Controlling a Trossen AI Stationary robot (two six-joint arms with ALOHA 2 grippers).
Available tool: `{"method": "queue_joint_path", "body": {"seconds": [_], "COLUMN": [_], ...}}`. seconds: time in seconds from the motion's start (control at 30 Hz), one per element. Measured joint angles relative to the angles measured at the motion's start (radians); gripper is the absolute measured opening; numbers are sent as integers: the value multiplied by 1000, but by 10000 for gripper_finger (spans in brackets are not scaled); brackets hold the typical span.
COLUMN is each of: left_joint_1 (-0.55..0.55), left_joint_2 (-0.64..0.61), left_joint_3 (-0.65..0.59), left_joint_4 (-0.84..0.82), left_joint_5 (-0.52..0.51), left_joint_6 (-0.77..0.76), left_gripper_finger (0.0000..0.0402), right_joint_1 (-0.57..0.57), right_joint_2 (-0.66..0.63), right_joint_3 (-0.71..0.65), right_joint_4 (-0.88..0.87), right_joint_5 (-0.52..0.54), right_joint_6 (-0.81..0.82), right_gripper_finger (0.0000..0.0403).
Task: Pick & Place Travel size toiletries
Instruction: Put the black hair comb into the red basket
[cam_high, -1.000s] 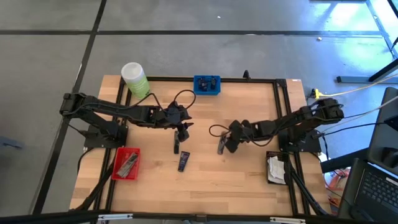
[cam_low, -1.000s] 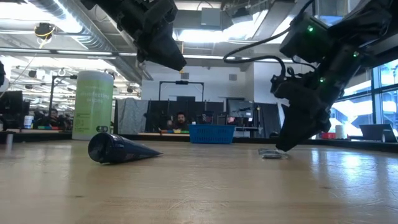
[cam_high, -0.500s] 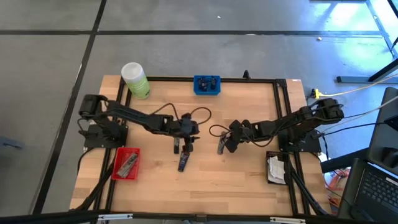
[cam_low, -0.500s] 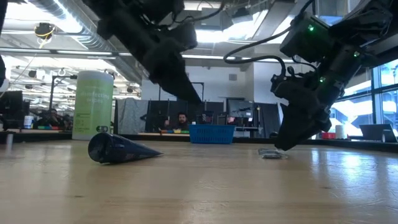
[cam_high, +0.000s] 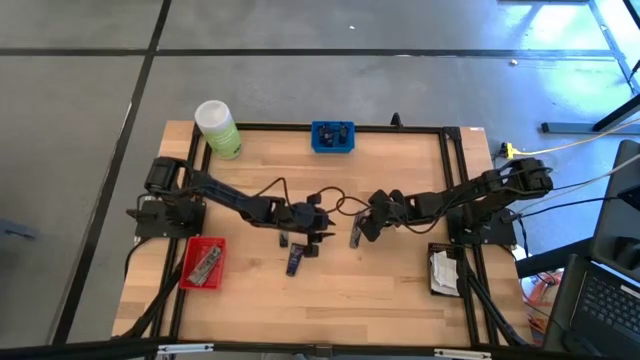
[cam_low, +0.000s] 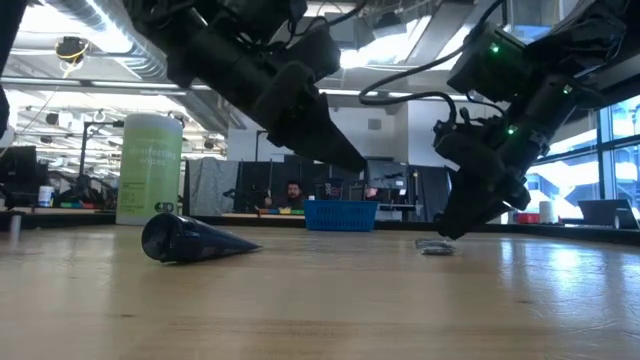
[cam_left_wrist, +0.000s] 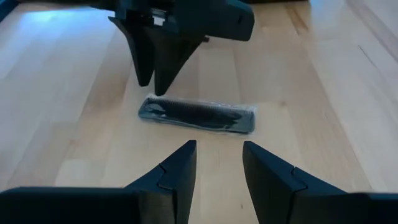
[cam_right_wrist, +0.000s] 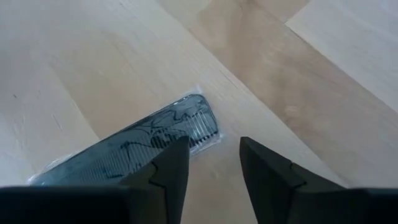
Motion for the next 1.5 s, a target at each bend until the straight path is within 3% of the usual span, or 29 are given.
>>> {"method": "queue_joint_path", "body": {"seconds": [0.6, 0.87, 1.23, 1.5], "left_joint_1": [-25, -54, -31, -46], "left_joint_2": [72, 72, 72, 72], "left_joint_3": [0, 0, 0, 0], "left_joint_4": [67, 28, -74, -72], "left_joint_5": [5, -11, -19, -7], "left_joint_6": [-4, 1, -397, -425], "left_gripper_finger": [127, 127, 127, 127], "right_joint_1": [19, 33, 32, 32], "right_joint_2": [146, 150, 151, 151], "right_joint_3": [5, 25, 43, 44], "right_joint_4": [301, 298, 290, 266], "right_joint_5": [-79, -116, -124, -108], "right_joint_6": [-13, -26, -53, -46], "right_gripper_finger": [159, 156, 148, 154]}}
